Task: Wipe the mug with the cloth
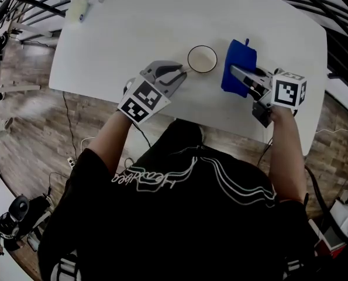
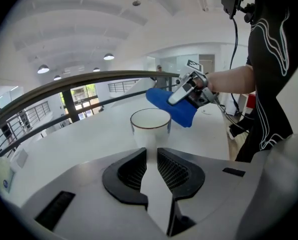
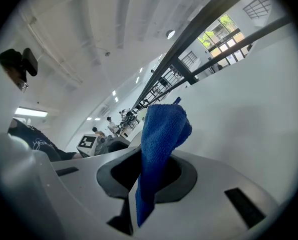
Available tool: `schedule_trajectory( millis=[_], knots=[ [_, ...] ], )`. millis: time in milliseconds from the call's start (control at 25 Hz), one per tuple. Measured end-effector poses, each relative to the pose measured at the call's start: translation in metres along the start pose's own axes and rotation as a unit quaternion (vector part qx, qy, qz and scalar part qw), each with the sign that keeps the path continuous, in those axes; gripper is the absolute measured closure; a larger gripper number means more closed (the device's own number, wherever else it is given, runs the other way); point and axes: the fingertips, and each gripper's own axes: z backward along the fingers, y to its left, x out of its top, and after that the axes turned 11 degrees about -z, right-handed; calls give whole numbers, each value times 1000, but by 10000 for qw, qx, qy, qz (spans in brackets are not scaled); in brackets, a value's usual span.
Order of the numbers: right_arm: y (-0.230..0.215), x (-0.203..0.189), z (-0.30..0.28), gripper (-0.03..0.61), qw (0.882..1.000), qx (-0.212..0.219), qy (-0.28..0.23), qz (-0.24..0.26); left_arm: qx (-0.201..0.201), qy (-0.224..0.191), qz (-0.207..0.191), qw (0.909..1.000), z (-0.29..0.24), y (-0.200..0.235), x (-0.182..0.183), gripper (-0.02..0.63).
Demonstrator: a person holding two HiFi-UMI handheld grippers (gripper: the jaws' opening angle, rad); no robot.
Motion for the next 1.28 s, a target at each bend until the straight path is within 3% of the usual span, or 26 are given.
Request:
schedule_trajectory(
  millis=[280, 560, 920, 1280],
  knots=[
    [15, 14, -16, 525, 9988, 346, 286, 186, -248, -163, -142, 9995, 4, 7, -3, 546],
    [14, 13, -21, 525, 9968, 709, 362, -76, -505, -279, -299, 9979, 2, 6, -2, 546],
    [2, 5, -24, 525, 9938, 909, 519, -371, -646, -252, -415, 9967, -3, 1, 0, 546],
    [-13, -4, -27, 525, 9924, 758, 845, -478, -666, -352, -339, 9966, -6, -8, 6, 546]
  ],
)
